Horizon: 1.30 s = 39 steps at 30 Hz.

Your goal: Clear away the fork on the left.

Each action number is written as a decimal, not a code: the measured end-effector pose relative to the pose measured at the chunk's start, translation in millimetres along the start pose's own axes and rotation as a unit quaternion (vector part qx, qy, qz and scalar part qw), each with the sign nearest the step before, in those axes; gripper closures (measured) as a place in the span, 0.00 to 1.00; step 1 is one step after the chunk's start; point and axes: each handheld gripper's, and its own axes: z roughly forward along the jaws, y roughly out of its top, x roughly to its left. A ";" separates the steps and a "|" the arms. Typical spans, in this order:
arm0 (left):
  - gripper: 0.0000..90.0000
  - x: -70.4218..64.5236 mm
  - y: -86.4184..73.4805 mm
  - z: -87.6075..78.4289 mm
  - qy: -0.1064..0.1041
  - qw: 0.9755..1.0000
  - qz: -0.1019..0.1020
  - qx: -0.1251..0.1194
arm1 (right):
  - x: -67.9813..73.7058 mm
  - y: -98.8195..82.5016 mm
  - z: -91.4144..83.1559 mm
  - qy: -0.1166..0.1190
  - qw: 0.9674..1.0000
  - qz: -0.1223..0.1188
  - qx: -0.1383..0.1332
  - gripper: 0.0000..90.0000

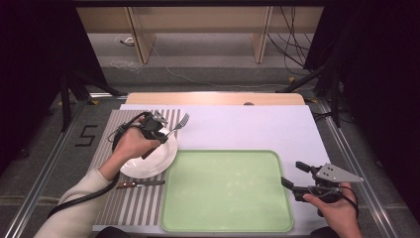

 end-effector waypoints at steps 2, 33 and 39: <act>0.86 -7.5 -1.1 -0.9 -0.004 1.000 0.000 0.002 | 0.0 0.0 0.1 0.000 1.000 0.000 -0.001 0.22; 0.85 -107.0 -21.0 18.9 -0.111 0.992 0.033 0.044 | 0.9 0.3 -0.6 0.001 1.000 -0.001 0.001 0.22; 0.80 -105.3 -29.9 28.9 -0.130 0.991 0.014 0.040 | 1.2 0.3 -0.8 0.001 1.000 -0.001 0.000 0.22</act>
